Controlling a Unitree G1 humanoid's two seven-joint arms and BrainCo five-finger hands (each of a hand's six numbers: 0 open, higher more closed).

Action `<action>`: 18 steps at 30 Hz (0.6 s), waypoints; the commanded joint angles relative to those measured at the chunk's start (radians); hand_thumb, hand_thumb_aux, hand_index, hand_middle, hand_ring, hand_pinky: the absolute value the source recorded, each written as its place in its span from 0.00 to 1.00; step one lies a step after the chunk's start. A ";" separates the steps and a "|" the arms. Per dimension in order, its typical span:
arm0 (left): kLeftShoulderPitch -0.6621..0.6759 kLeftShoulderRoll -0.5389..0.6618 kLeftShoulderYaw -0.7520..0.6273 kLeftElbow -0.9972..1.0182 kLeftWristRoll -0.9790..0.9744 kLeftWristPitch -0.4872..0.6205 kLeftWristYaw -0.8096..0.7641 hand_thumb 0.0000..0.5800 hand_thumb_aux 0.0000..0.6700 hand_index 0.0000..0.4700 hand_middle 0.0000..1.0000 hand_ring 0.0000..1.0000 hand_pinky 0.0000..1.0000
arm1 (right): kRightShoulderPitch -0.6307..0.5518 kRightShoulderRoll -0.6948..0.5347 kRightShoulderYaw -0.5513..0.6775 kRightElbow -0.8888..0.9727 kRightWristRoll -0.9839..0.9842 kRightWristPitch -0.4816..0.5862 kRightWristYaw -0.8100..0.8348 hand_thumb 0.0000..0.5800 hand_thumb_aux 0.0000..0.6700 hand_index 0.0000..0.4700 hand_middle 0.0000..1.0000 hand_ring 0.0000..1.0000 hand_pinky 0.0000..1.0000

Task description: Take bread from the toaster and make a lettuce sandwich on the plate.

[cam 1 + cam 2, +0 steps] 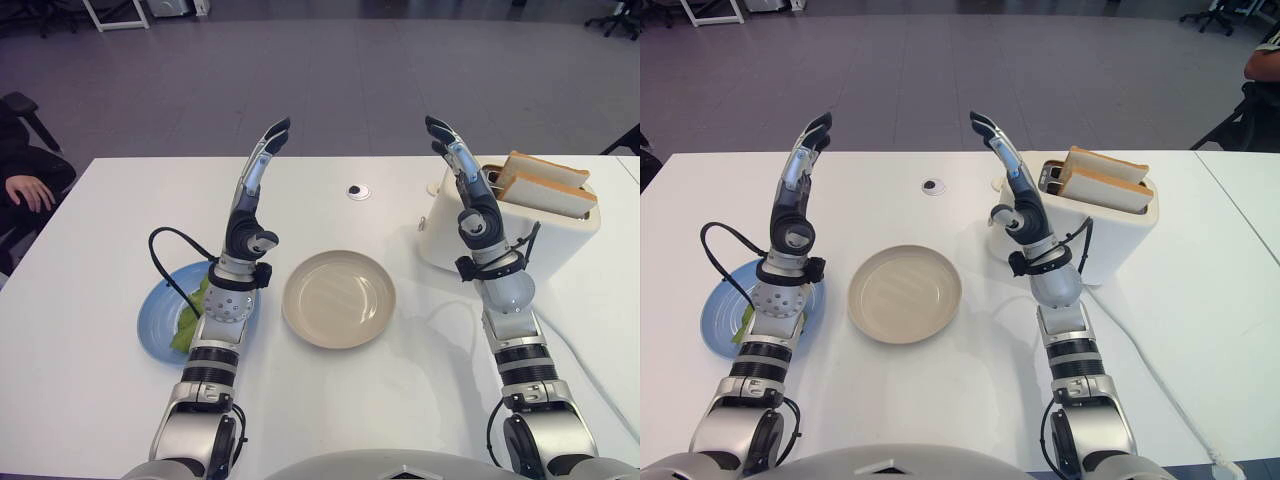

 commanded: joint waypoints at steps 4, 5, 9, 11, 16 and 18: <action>0.002 0.005 0.009 -0.003 0.012 0.006 -0.005 0.00 0.00 0.00 0.00 0.00 0.00 | -0.010 -0.003 0.007 0.004 -0.012 -0.005 -0.002 0.00 0.00 0.00 0.00 0.00 0.00; 0.002 0.004 0.009 -0.003 0.013 0.006 -0.005 0.00 0.00 0.00 0.00 0.00 0.00 | -0.008 -0.003 0.007 0.004 -0.013 -0.006 -0.003 0.00 0.00 0.00 0.00 0.00 0.00; 0.003 0.003 0.011 -0.004 0.016 0.006 -0.005 0.00 0.00 0.00 0.00 0.00 0.00 | -0.006 -0.004 0.009 0.006 -0.014 -0.008 -0.005 0.00 0.00 0.00 0.00 0.00 0.00; 0.003 0.003 0.012 -0.005 0.019 0.006 -0.004 0.00 0.00 0.00 0.00 0.00 0.00 | -0.007 -0.004 0.010 0.007 -0.014 -0.008 -0.005 0.00 0.00 0.00 0.00 0.00 0.00; 0.006 0.003 0.016 -0.007 0.034 0.004 0.003 0.00 0.00 0.00 0.00 0.00 0.00 | 0.001 -0.031 -0.005 -0.021 -0.103 -0.012 -0.043 0.00 0.00 0.00 0.00 0.00 0.00; 0.007 0.005 0.018 -0.011 0.036 0.003 0.004 0.00 0.00 0.00 0.00 0.00 0.00 | 0.011 -0.091 -0.063 -0.087 -0.163 0.012 -0.070 0.00 0.00 0.00 0.00 0.00 0.00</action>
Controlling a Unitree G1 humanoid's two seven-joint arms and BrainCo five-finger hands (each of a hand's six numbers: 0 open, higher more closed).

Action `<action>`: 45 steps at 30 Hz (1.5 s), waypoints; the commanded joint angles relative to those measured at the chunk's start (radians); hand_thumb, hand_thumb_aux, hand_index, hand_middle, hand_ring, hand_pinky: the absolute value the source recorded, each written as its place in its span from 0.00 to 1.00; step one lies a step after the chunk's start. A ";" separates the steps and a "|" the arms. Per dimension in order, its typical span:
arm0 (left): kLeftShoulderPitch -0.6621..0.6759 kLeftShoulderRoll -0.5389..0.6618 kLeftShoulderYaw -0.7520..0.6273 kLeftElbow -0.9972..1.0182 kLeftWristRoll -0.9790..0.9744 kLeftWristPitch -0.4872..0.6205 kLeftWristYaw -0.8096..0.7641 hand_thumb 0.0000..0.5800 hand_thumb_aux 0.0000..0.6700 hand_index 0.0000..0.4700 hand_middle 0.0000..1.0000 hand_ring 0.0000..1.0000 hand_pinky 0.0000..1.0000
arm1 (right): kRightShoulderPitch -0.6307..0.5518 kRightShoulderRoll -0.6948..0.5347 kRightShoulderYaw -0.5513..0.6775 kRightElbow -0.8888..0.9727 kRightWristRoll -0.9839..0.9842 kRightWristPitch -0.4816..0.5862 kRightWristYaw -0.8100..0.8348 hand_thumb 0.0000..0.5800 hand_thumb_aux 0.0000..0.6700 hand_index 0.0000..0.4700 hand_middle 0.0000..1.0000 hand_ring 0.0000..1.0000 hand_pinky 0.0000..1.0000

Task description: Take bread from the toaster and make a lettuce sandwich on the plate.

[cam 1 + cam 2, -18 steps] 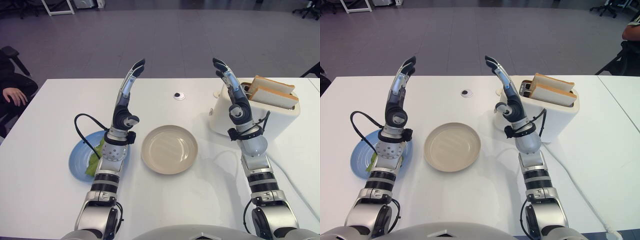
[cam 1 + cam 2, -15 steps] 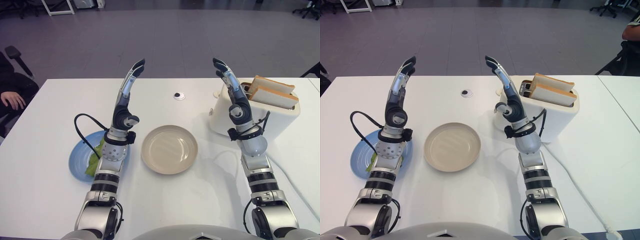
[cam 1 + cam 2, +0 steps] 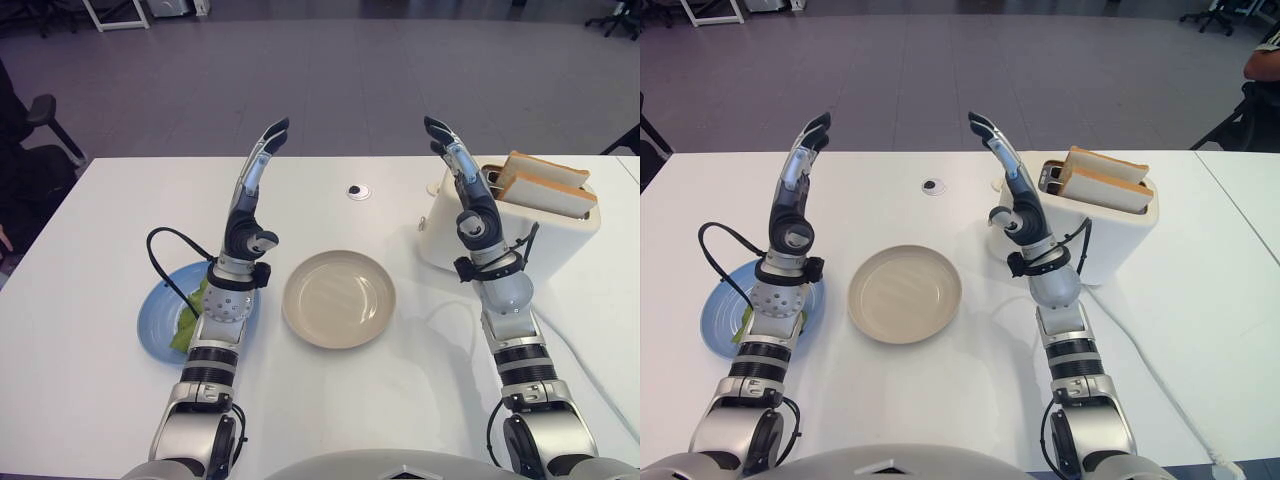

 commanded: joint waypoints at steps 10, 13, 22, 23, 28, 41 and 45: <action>0.008 0.027 0.040 -0.003 0.027 0.001 0.013 0.00 0.00 0.00 0.00 0.00 0.00 | 0.047 -0.463 -0.240 0.023 -0.477 0.238 -0.210 0.00 0.00 0.00 0.00 0.00 0.00; 0.004 0.025 0.034 -0.002 0.023 0.003 0.012 0.00 0.00 0.00 0.00 0.00 0.00 | 0.042 -0.517 -0.189 0.114 -0.527 0.304 -0.215 0.00 0.00 0.00 0.00 0.00 0.00; 0.000 0.023 0.031 0.001 0.028 0.003 0.013 0.00 0.00 0.00 0.00 0.00 0.00 | 0.021 -0.565 -0.095 0.193 -0.489 0.317 -0.225 1.00 0.98 0.98 0.00 0.00 0.00; 0.000 0.022 0.030 0.002 0.028 0.002 0.013 0.00 0.00 0.00 0.00 0.00 0.00 | 0.023 -0.566 -0.091 0.187 -0.477 0.312 -0.224 1.00 1.00 1.00 0.00 0.00 0.00; -0.004 0.022 0.029 0.009 0.029 0.000 0.015 0.00 0.00 0.00 0.00 0.00 0.00 | 0.025 -0.573 -0.088 0.160 -0.435 0.297 -0.229 1.00 1.00 1.00 0.00 0.00 0.00; -0.007 0.062 0.055 0.011 0.085 -0.005 0.035 0.00 0.00 0.00 0.00 0.00 0.00 | 0.034 -0.556 -0.194 -0.019 -0.280 0.207 -0.295 1.00 1.00 1.00 1.00 1.00 1.00; 0.018 0.160 0.090 -0.010 0.261 0.006 0.074 0.00 0.00 0.00 0.00 0.00 0.00 | 0.037 -0.546 -0.214 -0.094 -0.203 0.184 -0.262 1.00 1.00 1.00 1.00 1.00 1.00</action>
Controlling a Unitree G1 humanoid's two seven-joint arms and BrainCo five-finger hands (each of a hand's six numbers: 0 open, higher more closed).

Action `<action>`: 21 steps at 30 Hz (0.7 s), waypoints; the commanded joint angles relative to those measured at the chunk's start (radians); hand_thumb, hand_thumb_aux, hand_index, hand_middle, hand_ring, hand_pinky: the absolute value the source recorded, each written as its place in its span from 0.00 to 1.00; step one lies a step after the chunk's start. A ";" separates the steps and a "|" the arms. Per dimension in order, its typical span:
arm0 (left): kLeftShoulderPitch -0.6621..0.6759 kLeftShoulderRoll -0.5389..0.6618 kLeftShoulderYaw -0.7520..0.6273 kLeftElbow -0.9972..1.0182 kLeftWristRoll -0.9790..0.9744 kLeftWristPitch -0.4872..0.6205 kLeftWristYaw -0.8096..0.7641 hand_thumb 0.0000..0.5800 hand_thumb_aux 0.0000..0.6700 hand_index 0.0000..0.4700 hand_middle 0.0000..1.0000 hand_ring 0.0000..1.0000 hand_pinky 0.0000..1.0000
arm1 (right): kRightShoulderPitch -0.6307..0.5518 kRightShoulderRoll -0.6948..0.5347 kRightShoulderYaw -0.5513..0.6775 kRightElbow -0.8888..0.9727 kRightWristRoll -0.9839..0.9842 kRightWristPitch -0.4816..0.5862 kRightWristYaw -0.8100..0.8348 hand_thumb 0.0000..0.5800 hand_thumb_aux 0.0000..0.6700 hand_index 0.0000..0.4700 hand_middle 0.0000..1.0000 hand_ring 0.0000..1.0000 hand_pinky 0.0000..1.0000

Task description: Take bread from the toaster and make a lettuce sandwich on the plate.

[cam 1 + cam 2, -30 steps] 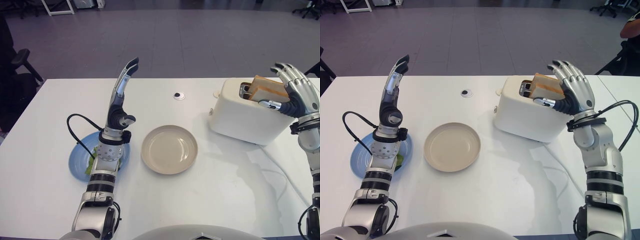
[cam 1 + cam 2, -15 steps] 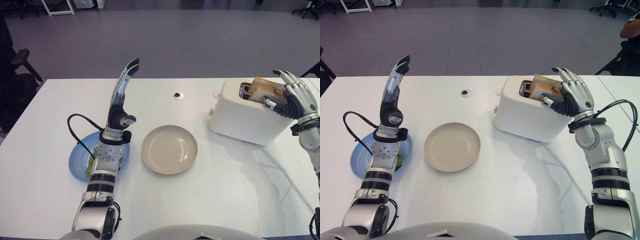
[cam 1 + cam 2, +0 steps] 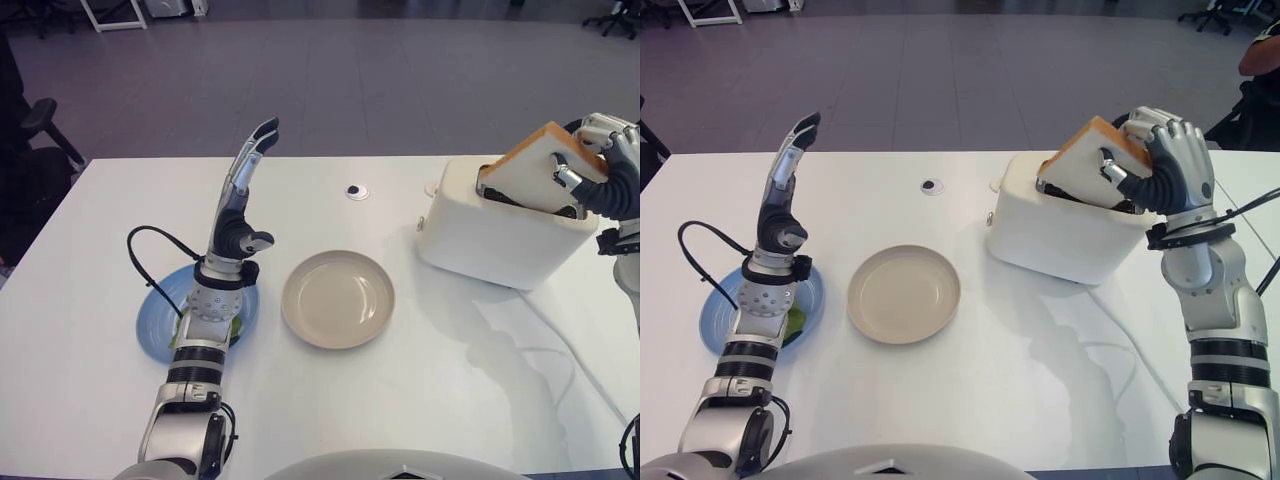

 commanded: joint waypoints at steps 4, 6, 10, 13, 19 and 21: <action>0.081 0.245 0.039 -0.037 0.417 0.165 0.085 0.00 0.00 0.00 0.00 0.00 0.00 | -0.010 0.043 0.000 -0.156 0.169 -0.038 0.096 1.00 1.00 1.00 1.00 1.00 1.00; 0.118 0.321 0.039 -0.018 0.470 0.212 0.097 0.00 0.00 0.00 0.00 0.00 0.00 | -0.019 0.072 0.037 -0.192 0.218 -0.040 0.145 1.00 1.00 1.00 1.00 1.00 1.00; 0.214 0.461 0.051 0.016 0.465 0.247 0.088 0.00 0.00 0.00 0.00 0.00 0.00 | -0.037 0.156 0.156 -0.248 0.259 -0.022 0.254 1.00 1.00 1.00 1.00 1.00 1.00; 0.312 0.538 0.069 -0.016 0.405 0.254 0.034 0.00 0.00 0.00 0.00 0.00 0.00 | -0.050 0.231 0.263 -0.225 0.263 -0.010 0.339 1.00 1.00 1.00 1.00 1.00 1.00; 0.487 0.627 0.068 -0.116 0.294 0.275 -0.133 0.00 0.00 0.00 0.00 0.00 0.00 | -0.082 0.374 0.453 -0.037 0.148 -0.005 0.421 1.00 1.00 1.00 1.00 1.00 1.00; 0.518 0.645 0.062 -0.125 0.282 0.281 -0.173 0.00 0.00 0.00 0.00 0.00 0.00 | -0.090 0.411 0.501 0.033 0.109 -0.009 0.432 1.00 1.00 1.00 1.00 1.00 1.00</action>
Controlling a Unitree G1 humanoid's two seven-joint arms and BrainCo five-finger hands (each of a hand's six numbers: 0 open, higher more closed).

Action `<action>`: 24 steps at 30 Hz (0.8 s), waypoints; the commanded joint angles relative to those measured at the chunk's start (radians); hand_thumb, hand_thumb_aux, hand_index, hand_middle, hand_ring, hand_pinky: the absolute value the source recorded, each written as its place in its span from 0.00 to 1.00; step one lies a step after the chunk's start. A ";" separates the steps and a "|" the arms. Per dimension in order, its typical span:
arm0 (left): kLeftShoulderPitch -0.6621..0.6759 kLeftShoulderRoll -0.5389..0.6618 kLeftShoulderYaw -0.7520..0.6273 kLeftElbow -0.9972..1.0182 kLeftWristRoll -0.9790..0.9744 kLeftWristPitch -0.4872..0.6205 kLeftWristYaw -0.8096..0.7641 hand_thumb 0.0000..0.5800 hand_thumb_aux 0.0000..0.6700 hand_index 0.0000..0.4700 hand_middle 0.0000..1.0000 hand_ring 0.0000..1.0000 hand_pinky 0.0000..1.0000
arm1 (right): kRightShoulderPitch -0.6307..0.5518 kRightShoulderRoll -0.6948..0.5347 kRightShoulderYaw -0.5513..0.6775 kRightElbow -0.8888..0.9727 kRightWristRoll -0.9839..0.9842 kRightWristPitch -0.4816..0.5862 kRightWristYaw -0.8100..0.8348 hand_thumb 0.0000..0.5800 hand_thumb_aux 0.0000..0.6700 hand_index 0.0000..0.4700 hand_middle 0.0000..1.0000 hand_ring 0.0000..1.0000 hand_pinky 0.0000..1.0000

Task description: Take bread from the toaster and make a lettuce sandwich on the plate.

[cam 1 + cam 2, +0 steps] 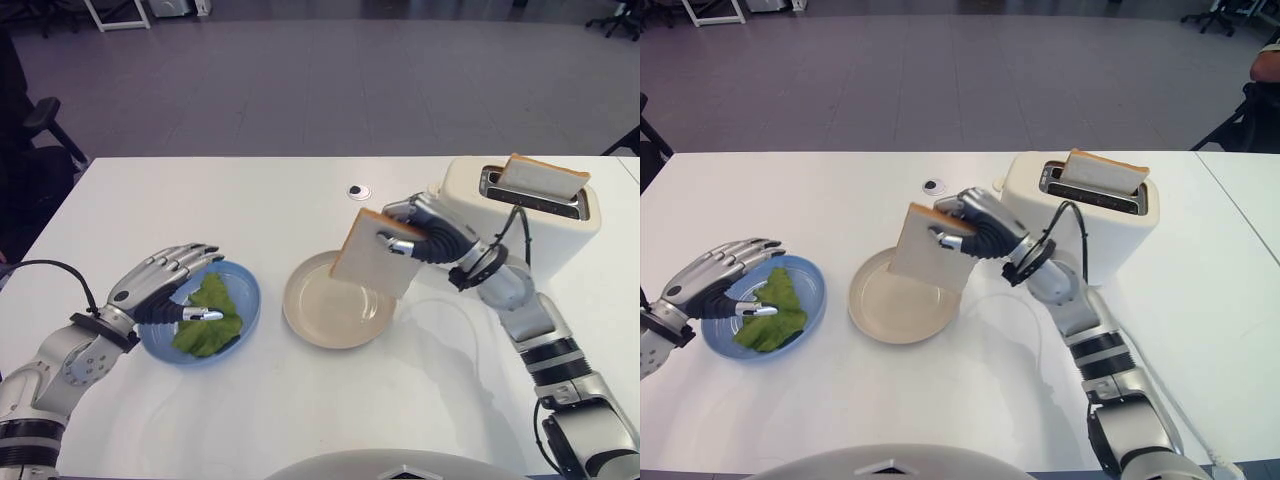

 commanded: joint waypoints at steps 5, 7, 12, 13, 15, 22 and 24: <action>0.051 0.035 -0.065 -0.002 0.000 0.029 -0.103 0.00 0.00 0.00 0.00 0.00 0.00 | -0.075 0.104 0.142 0.300 -0.155 -0.025 -0.007 1.00 1.00 1.00 1.00 1.00 1.00; 0.047 0.036 -0.084 0.002 0.004 0.033 -0.114 0.00 0.00 0.00 0.00 0.00 0.00 | -0.090 0.113 0.154 0.357 -0.174 -0.040 -0.021 1.00 1.00 1.00 1.00 1.00 1.00; 0.024 0.042 -0.122 0.033 0.032 0.066 -0.117 0.46 0.26 0.26 0.00 0.00 0.00 | -0.116 0.133 0.186 0.442 -0.221 -0.070 -0.057 1.00 1.00 1.00 1.00 1.00 1.00; 0.018 0.042 -0.130 0.044 0.039 0.073 -0.114 0.60 0.37 0.37 0.00 0.00 0.00 | -0.113 0.143 0.184 0.444 -0.192 -0.082 -0.038 1.00 1.00 1.00 1.00 1.00 1.00; 0.008 0.040 -0.148 0.060 0.050 0.080 -0.106 0.69 0.44 0.44 0.00 0.00 0.00 | -0.104 0.152 0.181 0.429 -0.157 -0.100 -0.010 1.00 1.00 1.00 1.00 1.00 1.00; -0.044 0.027 -0.216 0.111 0.073 0.065 -0.069 0.92 0.72 0.72 0.00 0.00 0.00 | -0.095 0.154 0.162 0.400 -0.109 -0.114 0.033 0.94 0.76 0.76 0.80 0.80 0.80; -0.068 0.018 -0.219 0.102 0.054 0.032 -0.035 1.00 1.00 1.00 0.00 0.00 0.00 | -0.096 0.153 0.156 0.395 -0.131 -0.106 0.010 0.00 0.00 0.00 0.31 0.31 0.31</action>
